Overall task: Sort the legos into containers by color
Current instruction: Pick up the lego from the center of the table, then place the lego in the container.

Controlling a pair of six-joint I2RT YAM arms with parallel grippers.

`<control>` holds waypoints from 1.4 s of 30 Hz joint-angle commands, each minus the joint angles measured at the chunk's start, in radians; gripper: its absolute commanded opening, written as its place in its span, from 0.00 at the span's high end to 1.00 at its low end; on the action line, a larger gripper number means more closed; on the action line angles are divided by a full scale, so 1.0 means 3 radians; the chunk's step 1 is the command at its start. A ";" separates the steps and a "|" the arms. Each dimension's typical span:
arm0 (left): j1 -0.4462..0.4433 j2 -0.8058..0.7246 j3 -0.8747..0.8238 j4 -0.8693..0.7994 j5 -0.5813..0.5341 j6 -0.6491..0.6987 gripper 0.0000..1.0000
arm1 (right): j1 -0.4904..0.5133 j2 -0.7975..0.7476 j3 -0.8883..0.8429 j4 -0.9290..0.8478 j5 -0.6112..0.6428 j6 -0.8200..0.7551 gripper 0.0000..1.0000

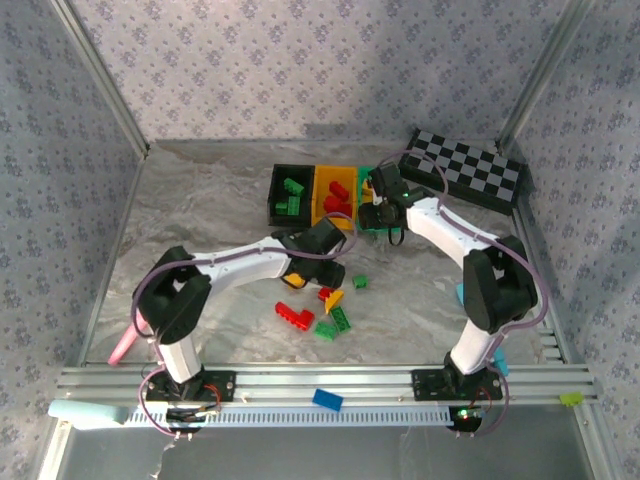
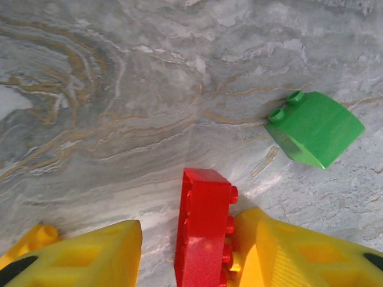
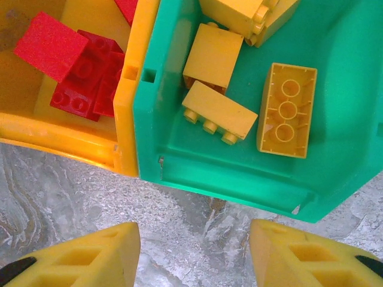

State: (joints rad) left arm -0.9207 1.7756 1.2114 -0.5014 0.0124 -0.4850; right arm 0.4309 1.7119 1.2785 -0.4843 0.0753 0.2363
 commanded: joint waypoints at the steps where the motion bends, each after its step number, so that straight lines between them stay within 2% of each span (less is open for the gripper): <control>1: -0.0057 0.0169 0.0177 -0.0257 0.0073 0.0115 0.49 | -0.0004 -0.0136 -0.0048 0.0069 0.0066 -0.0005 0.47; 5: -0.0081 0.0332 0.0291 -0.0350 0.0079 0.0134 0.61 | -0.0005 -0.0160 -0.0088 0.0108 0.0056 -0.0010 0.47; 7: -0.0076 0.0368 0.0318 -0.0386 0.0020 0.0130 0.62 | -0.0005 -0.0162 -0.0095 0.0110 0.0066 -0.0016 0.47; 8: -0.0076 0.0380 0.0332 -0.0397 0.0000 0.0129 0.66 | -0.0008 -0.0161 -0.0097 0.0110 0.0071 -0.0016 0.48; 15: -0.0076 0.0391 0.0397 -0.0421 -0.0069 0.0144 0.78 | -0.0040 -0.0278 -0.0175 0.0152 0.0079 -0.0034 0.48; 22: -0.0030 0.0267 0.0543 -0.0461 -0.0172 0.0209 0.80 | -0.0085 -0.0397 -0.0258 0.0180 0.0062 -0.0035 0.48; 27: 0.0159 0.0144 0.0759 -0.0442 -0.0169 0.0286 0.80 | -0.0097 -0.0477 -0.0383 0.0190 0.0047 -0.0021 0.48; 36: 0.0663 0.0445 0.1735 -0.0401 -0.0055 0.0433 0.80 | -0.0148 -0.0728 -0.0556 0.0151 0.0050 -0.0002 0.48; 42: 0.0891 0.1120 0.2778 -0.0385 0.0086 0.0522 0.80 | -0.0158 -0.0934 -0.0675 0.0103 0.0041 0.0030 0.47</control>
State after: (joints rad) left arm -0.6731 2.0151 1.9438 -0.6083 -0.0010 -0.3618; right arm 0.3874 1.4723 1.0973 -0.4297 0.0826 0.2382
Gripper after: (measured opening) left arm 0.200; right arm 0.527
